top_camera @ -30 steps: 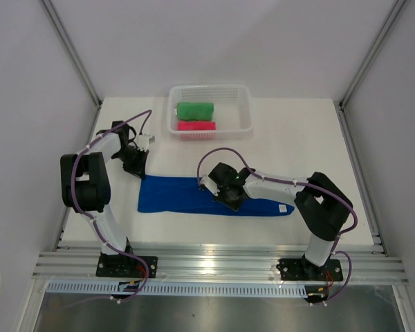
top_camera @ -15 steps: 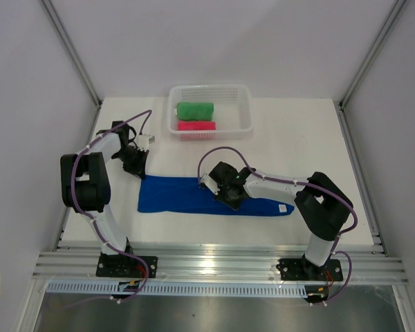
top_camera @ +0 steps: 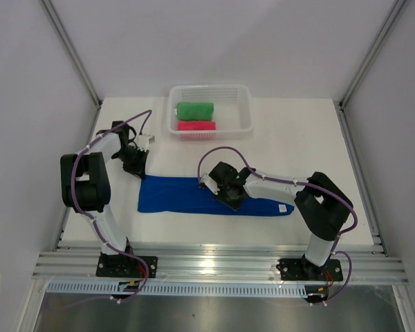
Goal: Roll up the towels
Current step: Fold the towel
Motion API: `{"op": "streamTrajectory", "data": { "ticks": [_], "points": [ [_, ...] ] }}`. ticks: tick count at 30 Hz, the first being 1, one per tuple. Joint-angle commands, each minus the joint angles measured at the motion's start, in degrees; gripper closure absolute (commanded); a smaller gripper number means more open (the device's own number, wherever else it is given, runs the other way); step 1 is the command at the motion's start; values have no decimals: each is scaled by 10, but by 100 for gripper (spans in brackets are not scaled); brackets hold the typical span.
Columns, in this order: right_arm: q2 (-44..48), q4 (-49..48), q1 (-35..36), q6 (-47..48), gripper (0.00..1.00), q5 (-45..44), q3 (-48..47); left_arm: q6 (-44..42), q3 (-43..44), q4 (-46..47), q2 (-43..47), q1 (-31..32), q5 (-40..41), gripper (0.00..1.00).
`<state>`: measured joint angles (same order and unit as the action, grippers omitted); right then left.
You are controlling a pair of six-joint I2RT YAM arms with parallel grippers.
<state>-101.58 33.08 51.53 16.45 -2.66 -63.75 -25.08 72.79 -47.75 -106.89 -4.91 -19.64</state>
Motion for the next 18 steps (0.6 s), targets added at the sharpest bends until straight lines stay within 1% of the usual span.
{"op": "streamTrajectory", "data": {
  "ticks": [1,2,4,5,9,13,16,18],
  "points": [
    [4,-21,6,-3,90,-1,3,-8,19,-3,-2,-5,1,98],
    [5,-25,12,-1,81,0,5,-8,19,-3,-2,-5,1,98],
    [2,-30,13,-3,77,-2,-1,-7,19,-3,-2,-5,0,98],
    [-2,-29,13,-5,78,-7,-5,-7,19,-3,-2,-5,0,98],
    [-20,-31,11,-8,84,-22,-11,-8,20,-3,-2,-5,0,98],
    [-26,-27,10,-11,95,-24,-11,-8,22,-5,-2,-5,0,98],
    [-23,-26,9,-12,100,-23,-9,-7,22,-4,-3,-5,0,98],
    [-20,-24,9,-12,100,-23,-7,-7,22,-6,-3,-5,0,98]
  ]
}}
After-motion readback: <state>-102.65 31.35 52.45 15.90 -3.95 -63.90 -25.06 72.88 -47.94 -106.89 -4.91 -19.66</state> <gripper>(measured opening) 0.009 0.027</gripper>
